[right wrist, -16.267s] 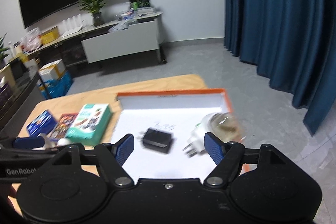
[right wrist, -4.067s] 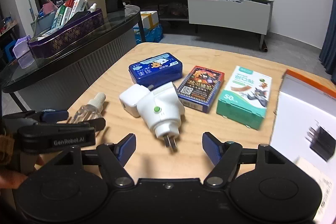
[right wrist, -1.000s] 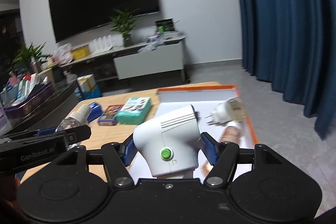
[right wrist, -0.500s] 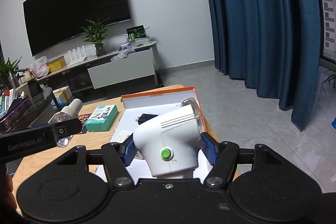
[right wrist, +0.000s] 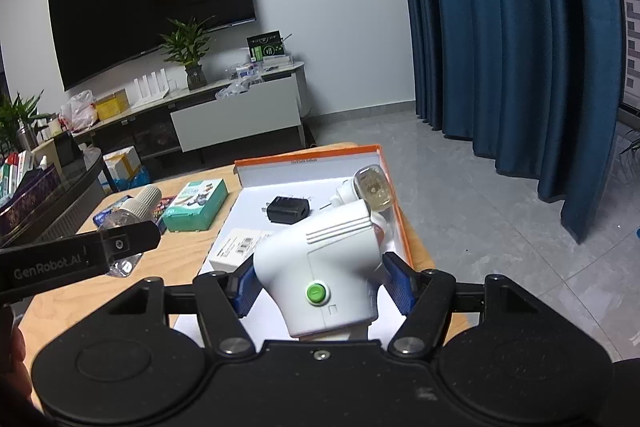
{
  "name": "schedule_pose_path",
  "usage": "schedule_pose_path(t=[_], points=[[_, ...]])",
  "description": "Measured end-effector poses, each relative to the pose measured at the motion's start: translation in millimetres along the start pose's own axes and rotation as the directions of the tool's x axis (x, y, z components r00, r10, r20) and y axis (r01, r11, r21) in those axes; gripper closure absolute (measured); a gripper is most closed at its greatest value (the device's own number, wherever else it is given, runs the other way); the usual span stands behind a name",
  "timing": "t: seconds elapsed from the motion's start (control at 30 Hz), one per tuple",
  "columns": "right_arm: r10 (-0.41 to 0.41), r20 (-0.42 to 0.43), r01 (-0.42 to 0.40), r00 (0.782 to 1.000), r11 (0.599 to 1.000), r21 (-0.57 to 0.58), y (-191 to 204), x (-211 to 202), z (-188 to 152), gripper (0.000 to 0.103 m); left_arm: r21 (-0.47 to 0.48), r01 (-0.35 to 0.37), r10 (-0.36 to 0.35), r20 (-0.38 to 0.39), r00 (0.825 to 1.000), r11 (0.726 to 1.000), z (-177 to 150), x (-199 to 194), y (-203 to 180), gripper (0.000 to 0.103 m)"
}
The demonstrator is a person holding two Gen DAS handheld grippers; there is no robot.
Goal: Organize rigid objects
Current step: 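Carry the glass bottle and white plug-in diffuser with both grippers over the box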
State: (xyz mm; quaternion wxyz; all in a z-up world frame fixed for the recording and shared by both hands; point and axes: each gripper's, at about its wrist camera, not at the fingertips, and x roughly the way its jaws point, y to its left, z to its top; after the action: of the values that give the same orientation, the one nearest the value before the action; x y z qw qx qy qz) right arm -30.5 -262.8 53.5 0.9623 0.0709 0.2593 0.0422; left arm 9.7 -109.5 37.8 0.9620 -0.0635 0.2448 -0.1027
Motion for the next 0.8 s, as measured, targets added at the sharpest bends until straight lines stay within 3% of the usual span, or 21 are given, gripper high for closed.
schedule_pose_path(t=[0.43,0.8], points=[[0.003,-0.023,-0.003,1.000,1.000,-0.028,7.4,16.9,0.2,0.026,-0.025,0.008,-0.009,-0.029,1.000,1.000,-2.0,13.8,8.1,0.053],[-0.006,-0.007,0.006,1.000,0.999,-0.037,0.7,47.1,33.0,0.026,-0.015,0.026,-0.026,-0.041,0.999,1.000,17.9,41.7,8.0,0.053]])
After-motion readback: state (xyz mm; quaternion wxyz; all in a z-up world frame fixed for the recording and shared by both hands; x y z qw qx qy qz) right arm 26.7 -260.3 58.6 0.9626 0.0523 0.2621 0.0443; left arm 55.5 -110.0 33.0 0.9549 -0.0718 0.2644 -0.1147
